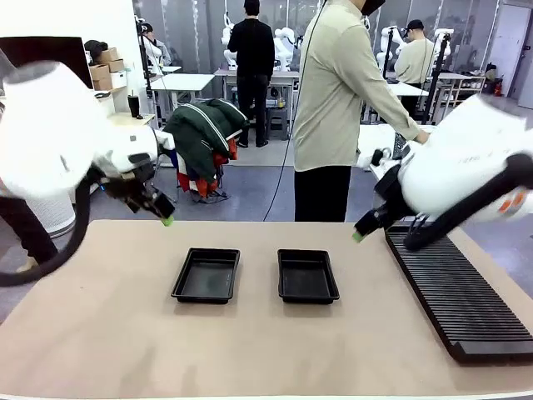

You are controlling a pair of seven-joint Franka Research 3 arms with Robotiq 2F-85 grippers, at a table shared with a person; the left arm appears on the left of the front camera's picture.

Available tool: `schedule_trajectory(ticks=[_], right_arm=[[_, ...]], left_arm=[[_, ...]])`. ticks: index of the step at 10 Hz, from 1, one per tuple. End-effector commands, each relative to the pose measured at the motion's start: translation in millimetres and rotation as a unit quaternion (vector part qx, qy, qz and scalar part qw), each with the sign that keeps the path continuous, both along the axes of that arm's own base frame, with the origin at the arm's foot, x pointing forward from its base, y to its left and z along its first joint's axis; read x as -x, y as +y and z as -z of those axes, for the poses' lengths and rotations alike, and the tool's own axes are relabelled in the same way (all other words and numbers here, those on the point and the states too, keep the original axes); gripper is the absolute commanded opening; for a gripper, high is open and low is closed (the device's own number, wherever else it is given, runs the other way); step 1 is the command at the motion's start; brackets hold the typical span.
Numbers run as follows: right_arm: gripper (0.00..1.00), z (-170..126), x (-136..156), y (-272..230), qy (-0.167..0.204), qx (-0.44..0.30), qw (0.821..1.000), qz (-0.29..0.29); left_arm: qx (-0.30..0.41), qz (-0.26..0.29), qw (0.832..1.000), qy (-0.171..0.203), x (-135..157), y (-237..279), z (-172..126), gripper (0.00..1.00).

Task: Inspect and transfer BCBs to ESD trays.
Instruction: Pick up the Blank PCB from the PCB Rack and place it in the left ESD tray.

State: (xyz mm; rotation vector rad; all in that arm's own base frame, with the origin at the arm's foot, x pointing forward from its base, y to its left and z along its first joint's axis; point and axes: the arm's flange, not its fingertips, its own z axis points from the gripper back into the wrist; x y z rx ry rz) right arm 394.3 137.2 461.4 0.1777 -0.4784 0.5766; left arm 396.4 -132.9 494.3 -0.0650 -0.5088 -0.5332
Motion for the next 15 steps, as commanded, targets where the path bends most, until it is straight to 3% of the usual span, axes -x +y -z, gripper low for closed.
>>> schedule_trajectory(ticks=[1, 4, 8, 11, 13, 15], right_arm=[[1.0, -57, -3, -31, 0.038, -0.029, 0.999, 0.0], [1.0, -130, -5, -87, 0.099, -0.101, 0.989, 0.035], [1.0, -189, -9, -150, 0.198, -0.18, 0.96, 0.084], [1.0, -218, -6, -193, 0.209, -0.21, 0.946, 0.13], [1.0, -224, -6, -218, 0.236, -0.231, 0.929, 0.164], [1.0, -226, -1, -237, 0.234, -0.245, 0.923, 0.18]], left_arm=[[0.034, -0.015, 0.999, 0.038, 2, 5, -44, 1.0], [0.096, -0.057, 0.991, 0.077, 13, 17, -99, 1.0], [0.181, -0.087, 0.968, 0.149, 18, 41, -149, 1.0], [0.195, -0.14, 0.962, 0.133, 30, 48, -187, 1.0], [0.205, -0.157, 0.959, 0.119, 37, 52, -199, 1.0], [0.211, -0.164, 0.957, 0.113, 40, 52, -206, 1.0]])
